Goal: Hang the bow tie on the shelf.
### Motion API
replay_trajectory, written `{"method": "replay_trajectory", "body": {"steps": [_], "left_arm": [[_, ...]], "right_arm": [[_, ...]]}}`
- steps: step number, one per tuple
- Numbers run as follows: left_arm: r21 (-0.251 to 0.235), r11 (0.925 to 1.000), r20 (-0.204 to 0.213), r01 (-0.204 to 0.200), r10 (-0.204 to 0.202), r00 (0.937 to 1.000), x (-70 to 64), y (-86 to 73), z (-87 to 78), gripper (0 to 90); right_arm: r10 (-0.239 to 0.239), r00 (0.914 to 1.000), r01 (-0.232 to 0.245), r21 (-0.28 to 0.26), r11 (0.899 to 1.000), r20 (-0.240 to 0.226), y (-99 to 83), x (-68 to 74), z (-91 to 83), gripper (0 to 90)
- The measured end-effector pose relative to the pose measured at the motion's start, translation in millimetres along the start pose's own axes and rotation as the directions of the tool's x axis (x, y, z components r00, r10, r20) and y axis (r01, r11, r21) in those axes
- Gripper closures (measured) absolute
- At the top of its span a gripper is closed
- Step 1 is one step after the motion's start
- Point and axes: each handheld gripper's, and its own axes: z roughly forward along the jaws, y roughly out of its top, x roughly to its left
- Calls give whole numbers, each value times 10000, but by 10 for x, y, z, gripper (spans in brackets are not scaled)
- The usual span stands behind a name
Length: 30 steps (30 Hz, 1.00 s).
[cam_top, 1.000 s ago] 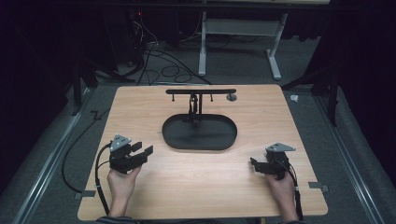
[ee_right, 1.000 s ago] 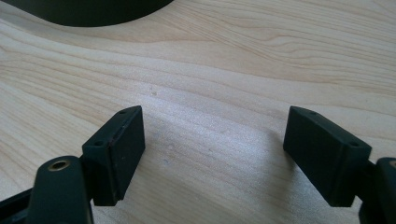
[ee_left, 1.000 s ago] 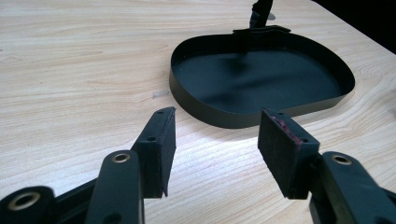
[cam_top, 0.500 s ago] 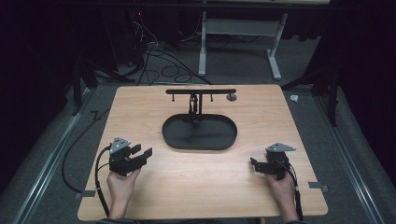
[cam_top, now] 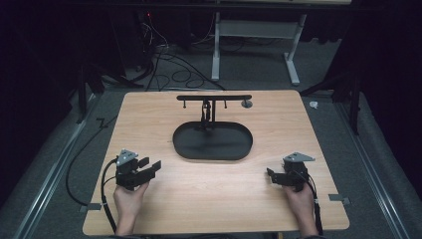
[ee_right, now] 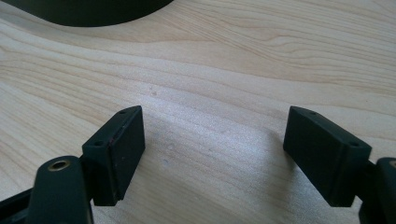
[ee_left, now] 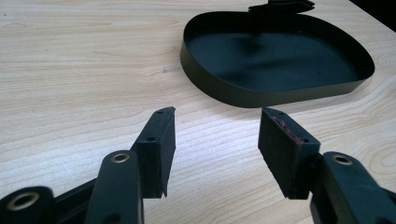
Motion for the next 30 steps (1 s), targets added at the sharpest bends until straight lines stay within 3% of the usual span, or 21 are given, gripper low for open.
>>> {"method": "replay_trajectory", "body": {"steps": [30], "left_arm": [[461, 9984, -423, 313, -293, 9987, 106, -205, 123, 450]], "right_arm": [[-3, 10000, 3, 0, 10000, 1, 0, 0, 0, 218]]}}
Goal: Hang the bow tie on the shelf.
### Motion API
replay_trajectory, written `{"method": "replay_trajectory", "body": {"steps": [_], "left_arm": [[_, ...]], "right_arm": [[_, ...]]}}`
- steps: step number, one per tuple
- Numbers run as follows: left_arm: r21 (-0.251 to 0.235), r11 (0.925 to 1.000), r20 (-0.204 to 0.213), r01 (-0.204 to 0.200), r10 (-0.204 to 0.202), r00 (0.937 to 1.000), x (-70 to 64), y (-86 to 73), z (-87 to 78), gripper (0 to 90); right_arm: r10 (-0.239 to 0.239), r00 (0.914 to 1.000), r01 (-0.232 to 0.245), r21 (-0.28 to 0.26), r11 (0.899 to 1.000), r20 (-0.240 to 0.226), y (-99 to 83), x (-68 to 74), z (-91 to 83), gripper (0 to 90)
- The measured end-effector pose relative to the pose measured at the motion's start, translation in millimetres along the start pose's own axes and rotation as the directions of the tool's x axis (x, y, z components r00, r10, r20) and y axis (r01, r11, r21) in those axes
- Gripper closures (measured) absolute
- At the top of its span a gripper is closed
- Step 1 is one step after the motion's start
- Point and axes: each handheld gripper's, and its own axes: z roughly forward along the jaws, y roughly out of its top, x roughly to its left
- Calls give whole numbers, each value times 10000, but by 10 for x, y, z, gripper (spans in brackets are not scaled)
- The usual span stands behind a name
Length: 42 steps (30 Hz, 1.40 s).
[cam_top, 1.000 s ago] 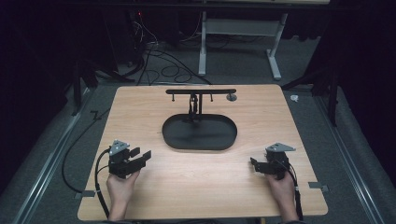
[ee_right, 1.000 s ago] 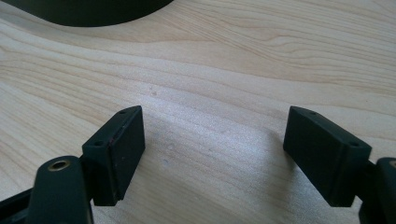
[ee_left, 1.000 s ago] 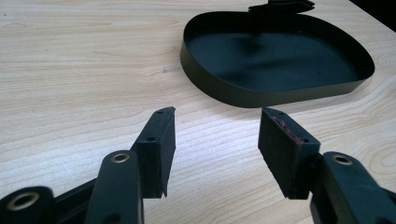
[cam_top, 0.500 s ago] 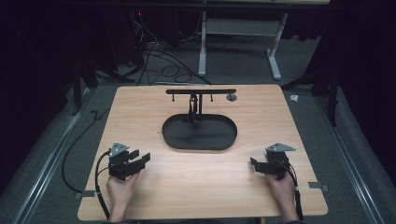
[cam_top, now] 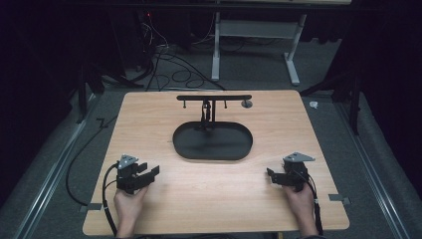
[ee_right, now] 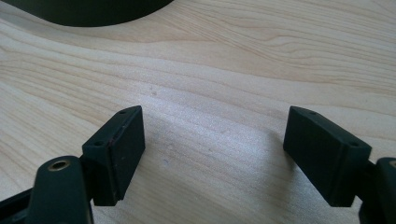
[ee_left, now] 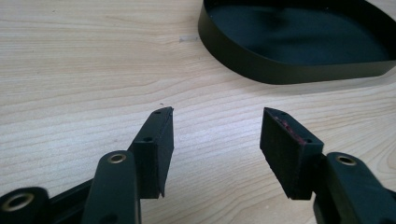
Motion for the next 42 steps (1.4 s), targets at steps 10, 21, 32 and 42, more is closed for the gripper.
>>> {"method": "replay_trajectory", "body": {"steps": [10, 21, 32, 42], "left_arm": [[228, 9997, -242, -65, 70, 9997, 23, -41, 59, 447], [332, 9994, -515, -110, 127, 9986, 33, -75, 150, 448], [456, 9984, -921, -342, 383, 9950, 24, -98, 233, 443], [524, 9976, -1107, -448, 504, 9926, 20, -121, 293, 438]], "right_arm": [[1, 10000, -1, -1, 10000, 1, 0, 0, 0, 217], [-2, 10000, 2, -1, 10000, -2, 0, 0, 0, 218], [-3, 10000, 3, 1, 10000, -3, 0, 0, 0, 218], [-2, 10000, 2, 0, 10000, -1, 0, 0, 0, 218]]}}
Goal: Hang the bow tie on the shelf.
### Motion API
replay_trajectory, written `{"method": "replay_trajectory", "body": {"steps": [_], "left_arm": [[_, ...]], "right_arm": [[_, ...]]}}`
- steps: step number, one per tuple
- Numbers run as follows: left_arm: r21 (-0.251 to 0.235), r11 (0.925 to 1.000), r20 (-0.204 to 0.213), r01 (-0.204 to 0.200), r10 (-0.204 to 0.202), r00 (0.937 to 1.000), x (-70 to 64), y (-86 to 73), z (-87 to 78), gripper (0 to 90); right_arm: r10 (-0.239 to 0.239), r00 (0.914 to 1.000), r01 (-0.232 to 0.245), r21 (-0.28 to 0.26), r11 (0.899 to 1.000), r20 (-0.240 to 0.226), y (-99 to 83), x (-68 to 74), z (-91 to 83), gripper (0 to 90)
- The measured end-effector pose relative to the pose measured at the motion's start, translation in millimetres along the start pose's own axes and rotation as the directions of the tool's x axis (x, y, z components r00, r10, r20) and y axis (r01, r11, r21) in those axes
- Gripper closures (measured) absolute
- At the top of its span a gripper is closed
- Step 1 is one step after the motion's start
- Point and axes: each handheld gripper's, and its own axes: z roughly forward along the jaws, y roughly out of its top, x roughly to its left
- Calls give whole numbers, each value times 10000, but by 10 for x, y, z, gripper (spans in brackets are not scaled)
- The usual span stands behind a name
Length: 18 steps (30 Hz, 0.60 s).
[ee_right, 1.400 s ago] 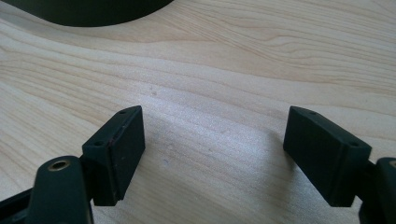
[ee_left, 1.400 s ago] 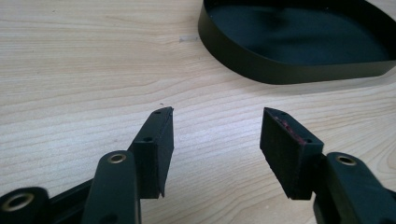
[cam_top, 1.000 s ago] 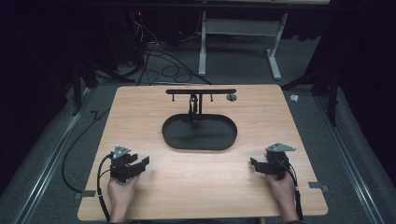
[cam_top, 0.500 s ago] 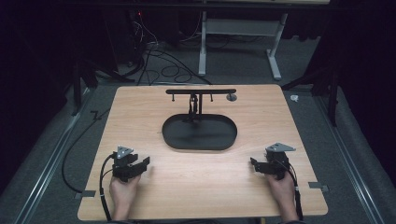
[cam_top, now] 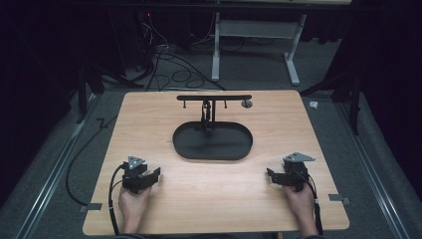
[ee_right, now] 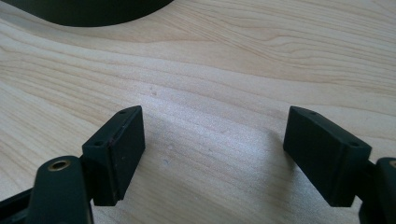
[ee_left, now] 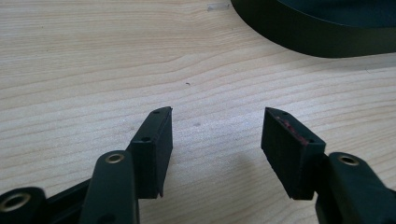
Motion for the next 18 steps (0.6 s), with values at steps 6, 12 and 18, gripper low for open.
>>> {"method": "replay_trajectory", "body": {"steps": [6, 12, 18], "left_arm": [[90, 9995, -220, -314, 316, 9993, -20, -20, 58, 425], [-35, 9985, -397, -538, 536, 9978, -47, -27, 83, 408], [-40, 9962, -543, -874, 871, 9947, -81, -35, 103, 383]], "right_arm": [[1, 10000, -1, 0, 10000, -1, 0, 0, 0, 218], [20, 10000, -20, 2, 10000, 2, 0, 1, 0, 218], [41, 10000, -41, 6, 10000, 3, 0, 1, -1, 219]]}}
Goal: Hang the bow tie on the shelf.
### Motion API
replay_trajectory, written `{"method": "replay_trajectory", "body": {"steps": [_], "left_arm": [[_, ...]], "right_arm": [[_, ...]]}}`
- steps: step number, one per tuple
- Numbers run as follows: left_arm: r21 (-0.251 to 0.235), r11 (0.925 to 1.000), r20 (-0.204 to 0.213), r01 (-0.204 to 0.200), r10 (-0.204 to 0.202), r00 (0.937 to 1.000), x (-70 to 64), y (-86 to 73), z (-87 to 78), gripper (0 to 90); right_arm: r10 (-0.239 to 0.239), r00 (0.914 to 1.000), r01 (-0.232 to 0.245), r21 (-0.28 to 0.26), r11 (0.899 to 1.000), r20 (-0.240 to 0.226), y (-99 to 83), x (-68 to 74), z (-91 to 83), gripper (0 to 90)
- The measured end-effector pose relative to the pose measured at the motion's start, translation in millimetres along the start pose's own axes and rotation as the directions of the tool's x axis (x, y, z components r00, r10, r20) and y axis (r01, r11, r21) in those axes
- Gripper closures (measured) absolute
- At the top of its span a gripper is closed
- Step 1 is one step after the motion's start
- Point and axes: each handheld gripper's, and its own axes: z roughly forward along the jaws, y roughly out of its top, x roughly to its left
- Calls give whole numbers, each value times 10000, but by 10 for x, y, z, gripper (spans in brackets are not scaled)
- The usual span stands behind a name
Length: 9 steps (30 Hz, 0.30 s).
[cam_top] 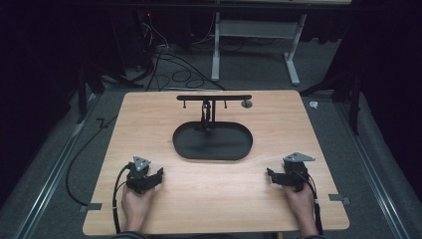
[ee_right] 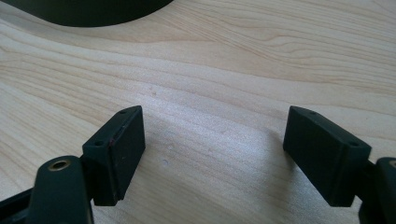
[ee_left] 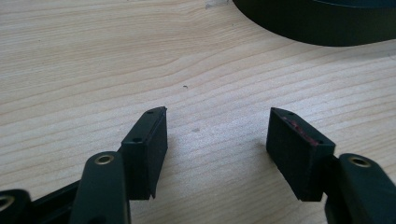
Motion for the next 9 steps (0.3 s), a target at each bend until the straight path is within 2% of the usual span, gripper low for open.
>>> {"method": "replay_trajectory", "body": {"steps": [9], "left_arm": [[22, 10000, 59, -7, 7, 10000, 2, 0, 1, 360]], "right_arm": [[-27, 10000, 27, -7, 10000, 1, 0, -2, 1, 218]]}}
